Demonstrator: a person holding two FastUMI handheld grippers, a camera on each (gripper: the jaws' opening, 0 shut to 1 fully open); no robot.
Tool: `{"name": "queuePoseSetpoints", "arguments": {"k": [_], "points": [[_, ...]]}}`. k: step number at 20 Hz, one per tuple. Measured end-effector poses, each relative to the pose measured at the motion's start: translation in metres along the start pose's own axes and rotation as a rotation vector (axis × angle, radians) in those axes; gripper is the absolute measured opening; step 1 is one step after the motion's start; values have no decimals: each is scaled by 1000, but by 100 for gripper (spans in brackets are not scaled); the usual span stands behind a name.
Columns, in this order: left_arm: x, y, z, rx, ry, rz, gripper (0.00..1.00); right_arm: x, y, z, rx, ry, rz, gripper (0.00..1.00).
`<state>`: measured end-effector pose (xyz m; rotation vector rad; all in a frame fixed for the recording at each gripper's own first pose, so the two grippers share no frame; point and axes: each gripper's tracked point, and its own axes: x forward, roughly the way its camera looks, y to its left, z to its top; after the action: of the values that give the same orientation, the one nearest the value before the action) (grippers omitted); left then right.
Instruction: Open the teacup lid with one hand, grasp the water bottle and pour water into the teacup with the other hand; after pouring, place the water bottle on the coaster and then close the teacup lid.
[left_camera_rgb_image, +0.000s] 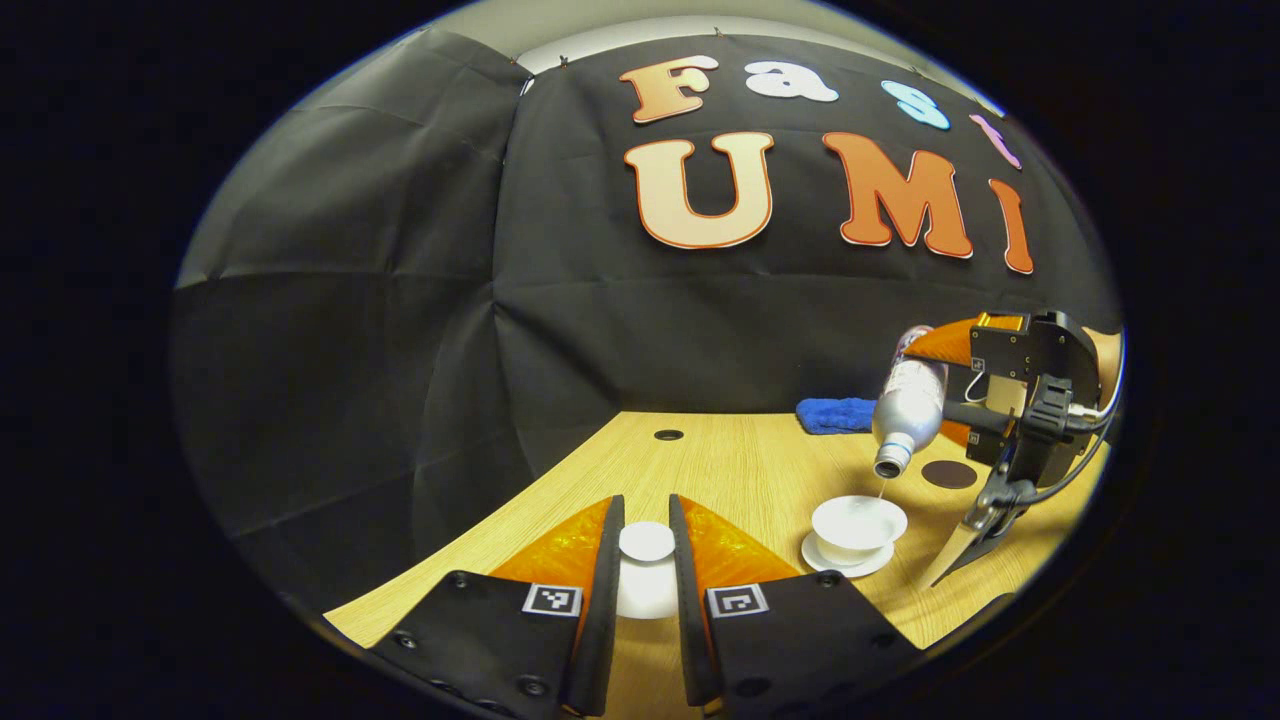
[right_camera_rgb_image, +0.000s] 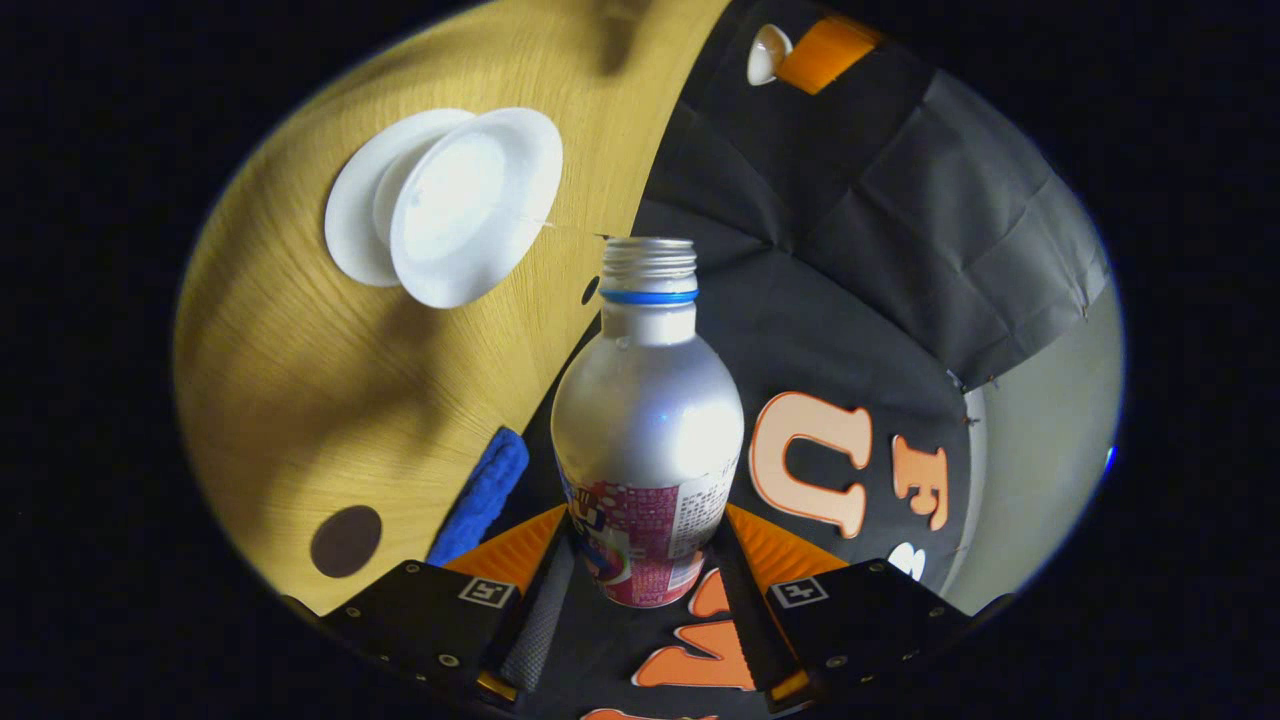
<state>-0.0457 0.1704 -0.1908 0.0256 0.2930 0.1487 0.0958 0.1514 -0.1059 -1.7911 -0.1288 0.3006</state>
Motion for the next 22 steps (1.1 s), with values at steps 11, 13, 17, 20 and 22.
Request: {"name": "queuePoseSetpoints", "arguments": {"k": [11,13,17,20,22], "points": [[11,-59,35,15,-52,-95,31,-7,15,-33,632,71,155,78],[13,-72,41,19,-62,-116,32,-7,11,-43,731,87,160,78],[21,-98,46,22,-70,-155,31,-11,9,-65,896,112,161,78],[23,-117,49,22,-71,-185,32,-14,11,-82,1003,132,157,78],[27,-128,45,19,-61,-203,32,-16,15,-94,1080,141,159,78]]}}
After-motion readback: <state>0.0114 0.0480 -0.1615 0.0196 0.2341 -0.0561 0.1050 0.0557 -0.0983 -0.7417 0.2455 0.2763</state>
